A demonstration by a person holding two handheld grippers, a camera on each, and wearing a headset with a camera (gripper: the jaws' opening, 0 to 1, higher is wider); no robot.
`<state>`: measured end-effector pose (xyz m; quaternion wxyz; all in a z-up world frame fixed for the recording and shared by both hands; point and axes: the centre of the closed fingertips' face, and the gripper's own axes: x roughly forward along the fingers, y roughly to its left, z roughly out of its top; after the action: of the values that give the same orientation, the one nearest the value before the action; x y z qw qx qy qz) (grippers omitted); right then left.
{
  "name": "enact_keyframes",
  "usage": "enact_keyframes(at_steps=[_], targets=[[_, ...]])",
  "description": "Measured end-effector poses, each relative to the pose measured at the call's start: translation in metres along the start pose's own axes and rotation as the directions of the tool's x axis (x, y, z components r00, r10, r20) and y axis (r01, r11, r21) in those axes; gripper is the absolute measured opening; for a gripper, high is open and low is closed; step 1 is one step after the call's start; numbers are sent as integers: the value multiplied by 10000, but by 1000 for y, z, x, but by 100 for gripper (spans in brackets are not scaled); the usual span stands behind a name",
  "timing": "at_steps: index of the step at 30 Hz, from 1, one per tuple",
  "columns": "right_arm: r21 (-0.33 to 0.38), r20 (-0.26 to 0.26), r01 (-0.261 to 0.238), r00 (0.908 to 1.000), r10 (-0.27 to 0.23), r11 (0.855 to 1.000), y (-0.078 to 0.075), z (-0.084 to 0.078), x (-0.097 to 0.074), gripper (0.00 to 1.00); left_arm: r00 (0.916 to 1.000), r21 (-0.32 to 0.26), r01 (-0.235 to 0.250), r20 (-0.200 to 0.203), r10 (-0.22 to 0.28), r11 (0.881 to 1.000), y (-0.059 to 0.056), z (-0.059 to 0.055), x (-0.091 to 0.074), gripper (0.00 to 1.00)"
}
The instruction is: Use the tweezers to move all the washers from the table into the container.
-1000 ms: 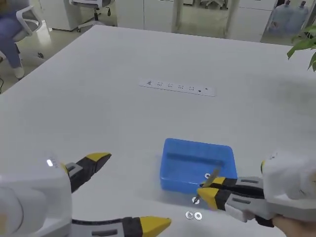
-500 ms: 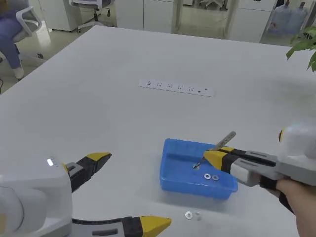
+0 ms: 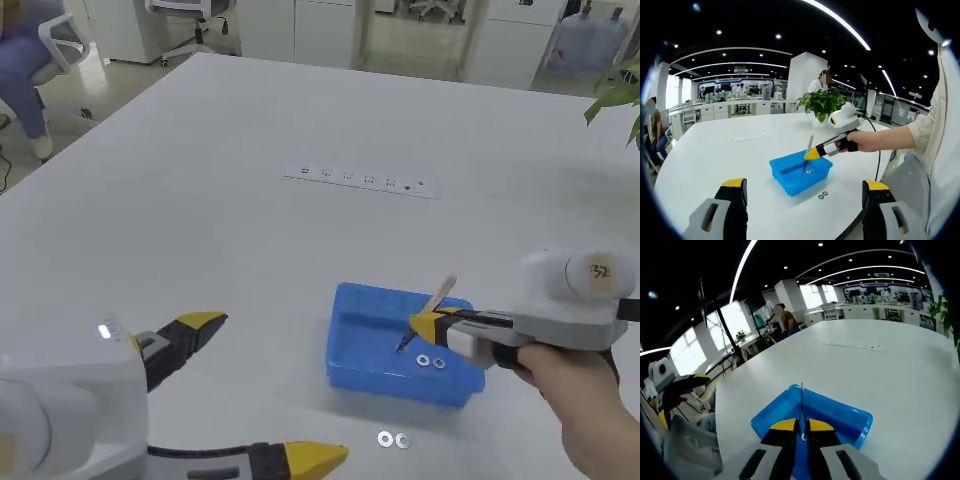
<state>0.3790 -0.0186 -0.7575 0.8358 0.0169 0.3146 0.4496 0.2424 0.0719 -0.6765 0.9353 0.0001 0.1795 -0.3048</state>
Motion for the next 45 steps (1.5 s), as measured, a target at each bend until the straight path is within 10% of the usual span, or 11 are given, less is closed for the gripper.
enact_keyframes(at_steps=[17, 24, 37, 45], targets=[[-940, -606, 238, 9977, -296, 9953, -10, -12, 5, 3, 9999, 48, 110, -42, -110, 9999, 1, -1, 1, 97], [-915, 251, 197, 9995, -175, 9956, -5, 2, -10, 3, 10000, 15, 65, 5, -65, 10000, 3, 0, 0, 97], [-1093, 1367, -469, 9887, 618, 9929, 36, 18, -50, 3, 9995, 76, 297, -102, -297, 9995, -2, -1, 6, 97], [-1338, 231, -1312, 9905, 1355, 9823, 59, -14, -50, 2, 9993, 67, 353, -157, -352, 9994, -2, -2, 7, 97]])
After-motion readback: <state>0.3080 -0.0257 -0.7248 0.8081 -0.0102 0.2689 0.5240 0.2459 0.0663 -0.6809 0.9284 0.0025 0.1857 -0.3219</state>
